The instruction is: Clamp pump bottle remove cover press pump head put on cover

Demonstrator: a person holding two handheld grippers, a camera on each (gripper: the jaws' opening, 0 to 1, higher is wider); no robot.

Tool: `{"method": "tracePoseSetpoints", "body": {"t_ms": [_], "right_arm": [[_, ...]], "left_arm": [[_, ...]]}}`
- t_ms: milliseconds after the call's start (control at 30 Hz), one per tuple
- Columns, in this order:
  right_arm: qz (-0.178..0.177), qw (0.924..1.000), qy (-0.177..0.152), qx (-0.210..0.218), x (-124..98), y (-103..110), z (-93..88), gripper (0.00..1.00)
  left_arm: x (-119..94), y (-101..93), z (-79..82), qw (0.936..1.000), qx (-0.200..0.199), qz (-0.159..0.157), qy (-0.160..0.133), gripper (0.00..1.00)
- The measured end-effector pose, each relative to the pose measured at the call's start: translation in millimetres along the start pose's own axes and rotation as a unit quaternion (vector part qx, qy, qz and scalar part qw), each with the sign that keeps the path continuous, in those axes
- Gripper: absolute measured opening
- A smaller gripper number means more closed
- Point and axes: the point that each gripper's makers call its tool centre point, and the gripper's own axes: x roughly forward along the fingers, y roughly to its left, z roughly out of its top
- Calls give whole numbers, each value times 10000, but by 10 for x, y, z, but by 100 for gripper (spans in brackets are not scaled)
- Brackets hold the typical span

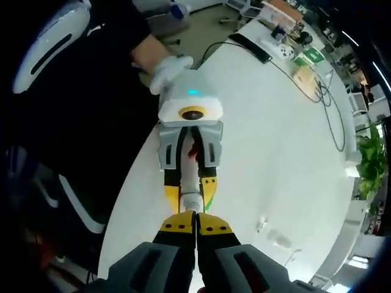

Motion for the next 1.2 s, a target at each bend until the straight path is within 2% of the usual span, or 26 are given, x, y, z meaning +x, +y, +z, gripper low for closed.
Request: {"method": "tracePoseSetpoints", "body": {"t_ms": [167,367,633,767,1200], "right_arm": [[-94,9999,-67,70,-6,-35,8,0],[-12,9999,-93,61,2,25,37,0],[-18,9999,36,100,7,-9,-15,0],[8,9998,-6,200,7,5,-14,0],[9,10000,35,86,16,10,-7,0]], "left_arm": [[0,3,0,10000,-5,0,1,13],[-3,6,2,10000,-4,3,0,13],[-5,12,3,10000,-12,8,4,13],[-4,13,3,10000,-14,6,4,13],[-7,12,-5,10000,-13,-2,1,13]]}}
